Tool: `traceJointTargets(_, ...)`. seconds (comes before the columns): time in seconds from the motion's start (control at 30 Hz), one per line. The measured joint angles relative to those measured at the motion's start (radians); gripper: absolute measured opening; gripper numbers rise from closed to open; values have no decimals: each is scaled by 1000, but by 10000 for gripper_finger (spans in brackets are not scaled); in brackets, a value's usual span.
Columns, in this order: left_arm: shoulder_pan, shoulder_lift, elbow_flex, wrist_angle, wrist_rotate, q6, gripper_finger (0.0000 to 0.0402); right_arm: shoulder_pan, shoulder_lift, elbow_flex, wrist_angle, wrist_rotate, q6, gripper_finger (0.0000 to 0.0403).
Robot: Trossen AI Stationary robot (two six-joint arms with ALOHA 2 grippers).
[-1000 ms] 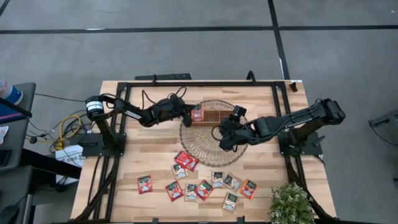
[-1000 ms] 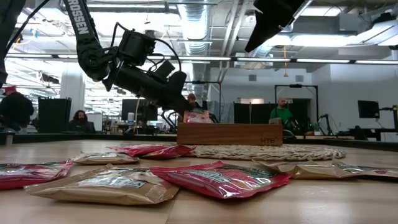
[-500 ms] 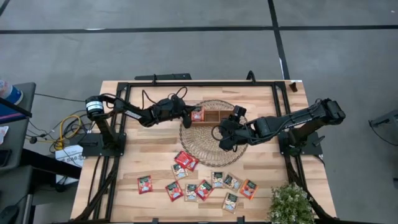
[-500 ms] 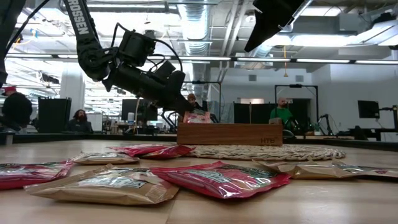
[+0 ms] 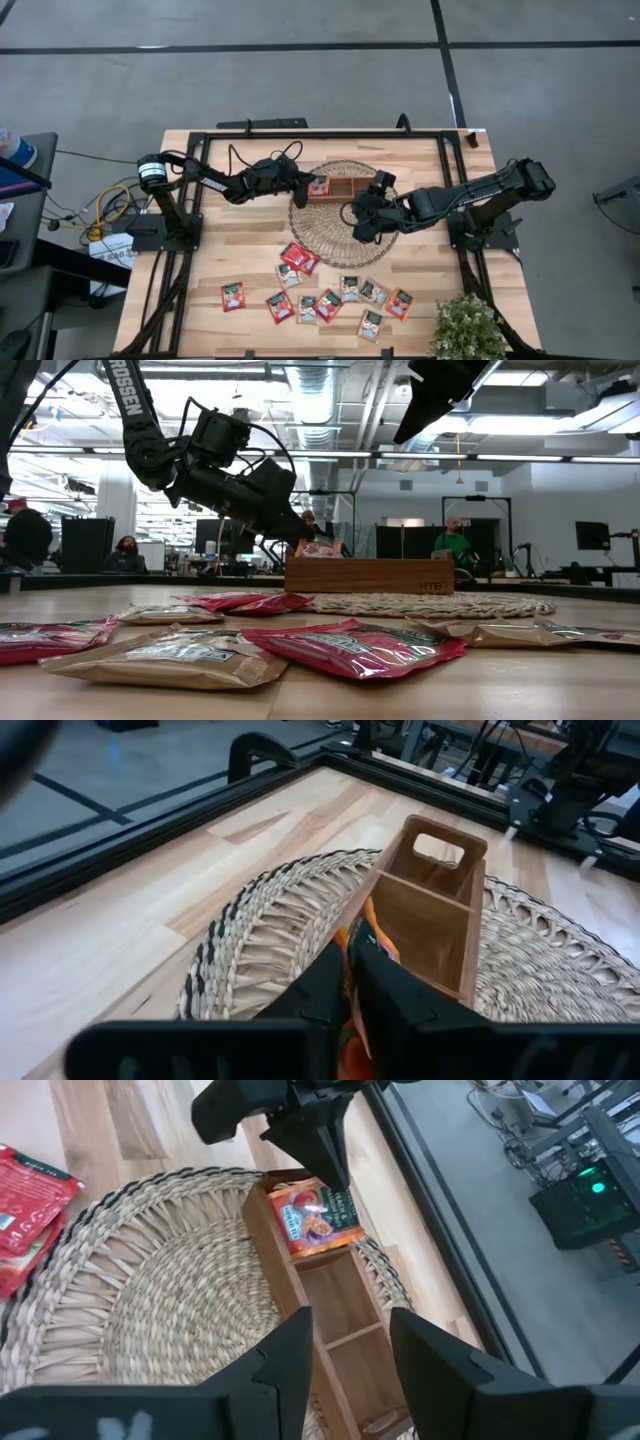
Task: Pick & Place Tea
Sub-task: Put the orange tea bag into the left section of the wooden organizer
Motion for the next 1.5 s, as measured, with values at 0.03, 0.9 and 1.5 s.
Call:
traceJointTargets(0.03,0,0,0,0,0,-8,39,0,0,0,0,0,0,127)
traceJointTargets(0.9,-80,-277,0,-533,-63,-56,147,4,0,0,-15,-6,0,127)
traceJointTargets(1.5,-220,-622,0,-1033,-47,-129,147,4,0,0,-274,-660,232,127)
